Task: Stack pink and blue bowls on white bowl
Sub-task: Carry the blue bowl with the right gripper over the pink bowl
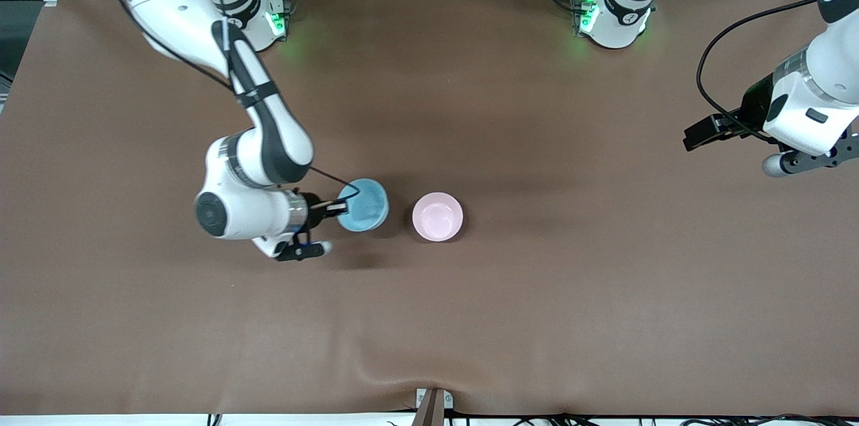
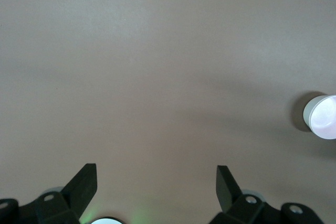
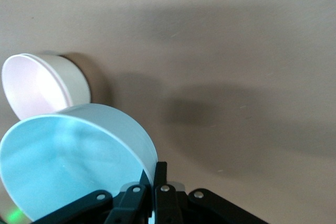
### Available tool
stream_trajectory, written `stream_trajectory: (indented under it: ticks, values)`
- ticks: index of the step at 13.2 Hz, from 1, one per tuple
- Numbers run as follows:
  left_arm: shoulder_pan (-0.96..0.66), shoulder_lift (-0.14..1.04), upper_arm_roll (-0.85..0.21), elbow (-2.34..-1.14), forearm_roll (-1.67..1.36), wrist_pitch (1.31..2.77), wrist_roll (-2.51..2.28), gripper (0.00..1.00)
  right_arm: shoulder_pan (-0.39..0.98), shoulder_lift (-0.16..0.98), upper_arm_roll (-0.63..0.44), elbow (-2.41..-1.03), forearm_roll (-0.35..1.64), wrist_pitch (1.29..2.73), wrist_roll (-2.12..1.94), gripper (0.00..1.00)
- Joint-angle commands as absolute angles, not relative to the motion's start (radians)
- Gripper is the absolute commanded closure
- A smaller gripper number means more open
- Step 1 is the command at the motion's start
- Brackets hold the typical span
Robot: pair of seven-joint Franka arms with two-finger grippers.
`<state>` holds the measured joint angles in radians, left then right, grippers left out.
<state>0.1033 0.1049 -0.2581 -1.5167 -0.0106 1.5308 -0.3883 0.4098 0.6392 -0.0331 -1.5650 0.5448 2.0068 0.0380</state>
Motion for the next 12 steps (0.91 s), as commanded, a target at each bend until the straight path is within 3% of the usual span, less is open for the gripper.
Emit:
stream_trajectory:
  ticks: [1, 3, 6, 12]
  values:
    - [0.106, 0.074, -0.267, -1.542, 0.008, 1.517, -0.376, 0.0, 0.481, 0.646, -0.049, -1.487, 0.557, 1.993, 0.202, 1.0]
    - [0.1, 0.046, -0.273, -1.539, 0.002, 1.482, -0.4, 0.0, 0.52, 0.649, -0.051, -1.479, 0.545, 2.0, 0.314, 1.0]
    - [0.097, 0.018, -0.293, -1.537, 0.011, 1.486, -0.39, 0.0, 0.593, 0.661, -0.051, -1.479, 0.503, 2.121, 0.435, 1.0]
    - [0.101, 0.009, -0.291, -1.542, 0.018, 1.548, -0.312, 0.0, 0.621, 0.713, -0.049, -1.479, 0.43, 2.226, 0.485, 1.0]
